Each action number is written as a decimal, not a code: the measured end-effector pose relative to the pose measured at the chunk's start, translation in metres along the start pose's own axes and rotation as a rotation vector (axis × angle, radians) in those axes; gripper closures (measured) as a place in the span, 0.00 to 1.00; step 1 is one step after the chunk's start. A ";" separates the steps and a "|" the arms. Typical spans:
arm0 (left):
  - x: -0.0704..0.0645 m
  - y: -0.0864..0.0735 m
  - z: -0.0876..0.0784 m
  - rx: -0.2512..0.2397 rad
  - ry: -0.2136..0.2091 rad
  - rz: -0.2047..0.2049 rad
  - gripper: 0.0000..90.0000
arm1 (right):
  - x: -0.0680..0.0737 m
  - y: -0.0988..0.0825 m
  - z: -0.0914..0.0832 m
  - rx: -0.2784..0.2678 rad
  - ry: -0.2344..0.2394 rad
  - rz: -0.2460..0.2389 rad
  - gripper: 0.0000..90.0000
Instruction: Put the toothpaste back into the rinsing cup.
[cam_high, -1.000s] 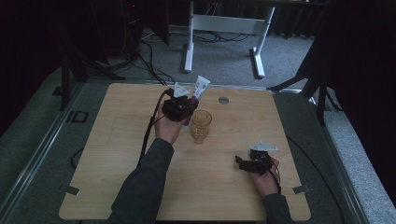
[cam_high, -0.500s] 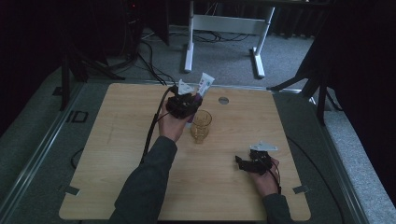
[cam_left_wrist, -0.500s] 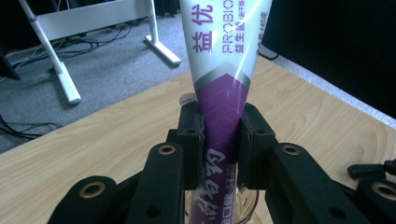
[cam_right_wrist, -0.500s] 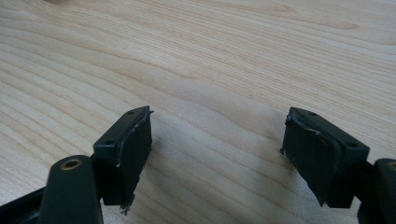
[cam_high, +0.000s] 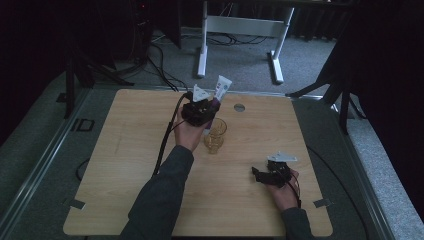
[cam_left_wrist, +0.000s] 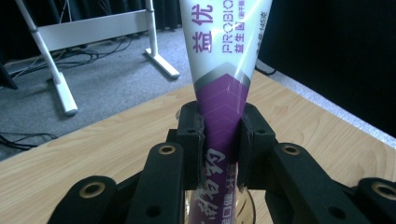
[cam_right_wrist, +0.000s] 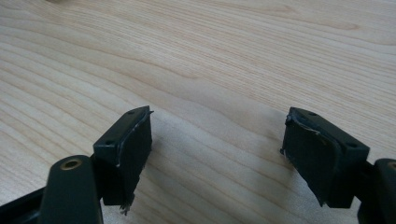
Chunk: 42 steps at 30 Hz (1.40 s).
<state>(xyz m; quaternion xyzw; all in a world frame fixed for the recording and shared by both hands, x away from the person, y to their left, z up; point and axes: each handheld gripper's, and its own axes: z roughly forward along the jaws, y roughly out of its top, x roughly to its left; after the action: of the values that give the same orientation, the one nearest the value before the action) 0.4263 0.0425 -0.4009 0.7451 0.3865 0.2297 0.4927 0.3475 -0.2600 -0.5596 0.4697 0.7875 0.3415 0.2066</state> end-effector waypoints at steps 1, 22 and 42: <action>-0.001 0.000 0.001 -0.004 0.002 0.002 0.82 | 0.000 0.000 0.000 0.000 0.001 -0.001 0.26; -0.003 -0.003 0.022 -0.033 0.028 -0.021 0.82 | 0.000 -0.001 -0.001 0.000 0.005 -0.004 0.26; -0.003 -0.011 0.039 -0.029 0.045 -0.014 0.81 | 0.001 -0.001 -0.001 0.000 0.006 -0.006 0.26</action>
<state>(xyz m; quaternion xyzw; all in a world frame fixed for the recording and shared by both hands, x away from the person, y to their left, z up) 0.4484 0.0205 -0.4264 0.7297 0.3992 0.2486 0.4964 0.3461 -0.2599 -0.5596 0.4663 0.7894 0.3423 0.2054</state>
